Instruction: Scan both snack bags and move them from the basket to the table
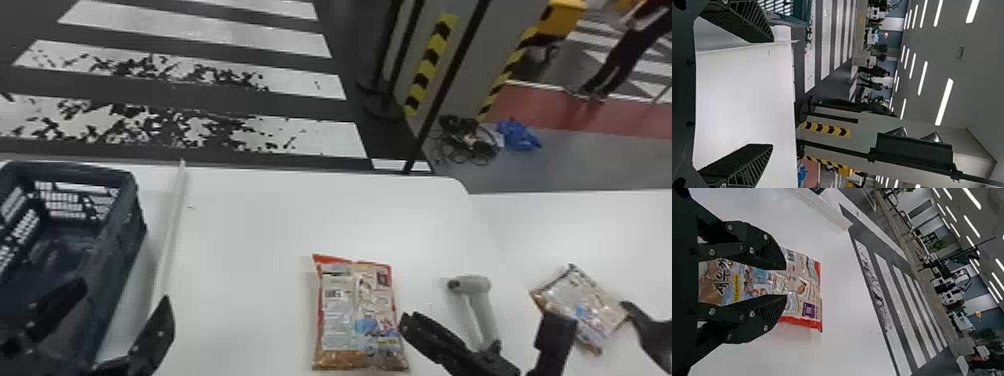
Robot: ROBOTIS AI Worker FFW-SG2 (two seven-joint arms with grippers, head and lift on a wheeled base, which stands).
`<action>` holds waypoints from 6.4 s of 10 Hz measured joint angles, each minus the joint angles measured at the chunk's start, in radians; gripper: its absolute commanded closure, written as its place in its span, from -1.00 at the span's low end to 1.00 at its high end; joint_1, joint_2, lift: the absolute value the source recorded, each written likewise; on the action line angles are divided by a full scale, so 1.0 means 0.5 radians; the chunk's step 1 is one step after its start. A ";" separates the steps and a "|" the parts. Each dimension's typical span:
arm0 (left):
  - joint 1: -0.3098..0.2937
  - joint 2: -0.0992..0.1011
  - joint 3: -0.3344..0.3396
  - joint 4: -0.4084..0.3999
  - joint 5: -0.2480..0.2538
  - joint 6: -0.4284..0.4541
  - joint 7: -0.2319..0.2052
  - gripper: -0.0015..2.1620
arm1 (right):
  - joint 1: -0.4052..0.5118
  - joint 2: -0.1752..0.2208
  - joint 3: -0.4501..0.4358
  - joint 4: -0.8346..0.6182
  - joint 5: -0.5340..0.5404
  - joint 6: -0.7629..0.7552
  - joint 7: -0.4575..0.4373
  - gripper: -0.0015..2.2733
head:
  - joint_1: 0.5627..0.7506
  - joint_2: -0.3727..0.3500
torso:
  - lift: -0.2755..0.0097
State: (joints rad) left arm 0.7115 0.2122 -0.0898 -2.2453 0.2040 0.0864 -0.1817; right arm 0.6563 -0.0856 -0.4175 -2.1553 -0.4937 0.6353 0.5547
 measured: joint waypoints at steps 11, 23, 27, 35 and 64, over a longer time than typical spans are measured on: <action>-0.002 0.002 -0.017 0.001 0.010 -0.007 -0.014 -0.97 | -0.163 0.101 0.594 0.275 0.276 0.020 -0.103 0.99 | 0.41 -0.02 | 0.24; -0.009 -0.007 -0.029 -0.014 0.009 -0.012 -0.026 -0.97 | -0.161 0.091 0.432 0.323 0.243 -0.013 -0.066 0.99 | 0.41 -0.24 | 0.24; 0.005 -0.011 -0.029 -0.027 0.009 -0.022 -0.026 -0.97 | -0.177 0.096 0.468 0.315 0.248 -0.002 -0.070 0.99 | 0.41 -0.19 | 0.24; 0.012 -0.016 -0.045 -0.041 -0.009 -0.027 -0.026 -0.97 | -0.282 0.089 0.047 0.149 0.131 0.206 -0.073 0.99 | 0.41 -0.59 | 0.24; 0.145 -0.013 0.188 -0.014 0.097 -0.186 -0.105 -0.97 | -0.401 -0.338 -0.163 0.653 0.477 -0.467 0.005 -0.95 | 0.41 -0.94 | 0.24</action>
State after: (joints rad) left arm 0.7838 0.2055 0.0043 -2.2523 0.2525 -0.0068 -0.2341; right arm 0.4560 -0.2544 -0.4992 -1.8289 -0.2550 0.4020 0.5574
